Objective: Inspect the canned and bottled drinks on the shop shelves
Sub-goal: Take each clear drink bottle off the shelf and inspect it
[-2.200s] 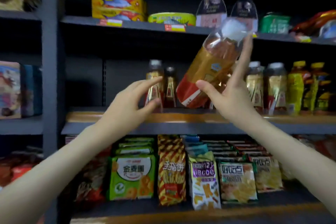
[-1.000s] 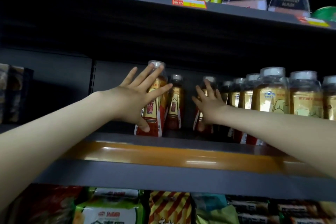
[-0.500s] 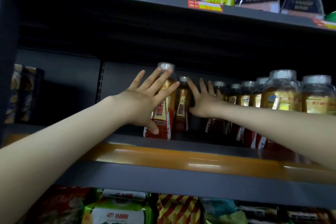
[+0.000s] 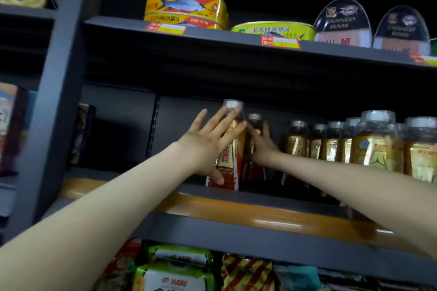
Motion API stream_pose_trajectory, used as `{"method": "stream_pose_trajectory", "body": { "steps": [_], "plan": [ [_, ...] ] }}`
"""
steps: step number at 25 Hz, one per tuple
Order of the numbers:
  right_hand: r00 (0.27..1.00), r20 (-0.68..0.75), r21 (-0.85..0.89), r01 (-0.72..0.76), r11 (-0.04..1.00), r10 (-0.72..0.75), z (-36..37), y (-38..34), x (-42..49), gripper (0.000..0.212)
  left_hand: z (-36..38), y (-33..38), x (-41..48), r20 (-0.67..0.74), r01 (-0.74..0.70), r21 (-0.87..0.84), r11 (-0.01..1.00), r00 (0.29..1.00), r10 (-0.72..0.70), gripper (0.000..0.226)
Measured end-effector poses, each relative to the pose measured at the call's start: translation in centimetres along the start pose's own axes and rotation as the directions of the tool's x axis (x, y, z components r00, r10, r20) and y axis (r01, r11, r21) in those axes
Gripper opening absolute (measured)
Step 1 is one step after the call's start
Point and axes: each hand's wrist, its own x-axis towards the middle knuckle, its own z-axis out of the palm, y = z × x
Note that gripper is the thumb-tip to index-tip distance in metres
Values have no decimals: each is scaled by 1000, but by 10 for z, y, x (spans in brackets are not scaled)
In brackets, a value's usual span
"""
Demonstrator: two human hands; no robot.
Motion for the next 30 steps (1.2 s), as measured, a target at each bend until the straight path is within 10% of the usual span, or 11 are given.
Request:
{"method": "stream_pose_trajectory", "body": {
  "steps": [7, 12, 19, 24, 30],
  "plan": [
    [945, -81, -119, 306, 944, -317, -51, 10, -67, 112, -2, 5, -5, -17, 7, -216, 976, 1000, -11, 117],
    [858, -128, -302, 444, 844, -497, -79, 4, -124, 111, -13, 27, -14, -210, 15, -631, 776, 959, -189, 85],
    [631, -210, -488, 594, 640, -747, -111, -23, -203, 88, -49, 76, -65, -445, -465, -885, -11, 854, -268, 47],
    [800, -298, 9, 548, 837, -520, -101, -56, -279, 122, -57, 103, -118, -458, -577, -778, -248, 791, -405, 44],
    [981, -51, 506, 185, 842, -184, -18, -55, -382, 110, -28, 155, -217, 36, -98, -880, -464, 962, -272, 42]
  ]
}}
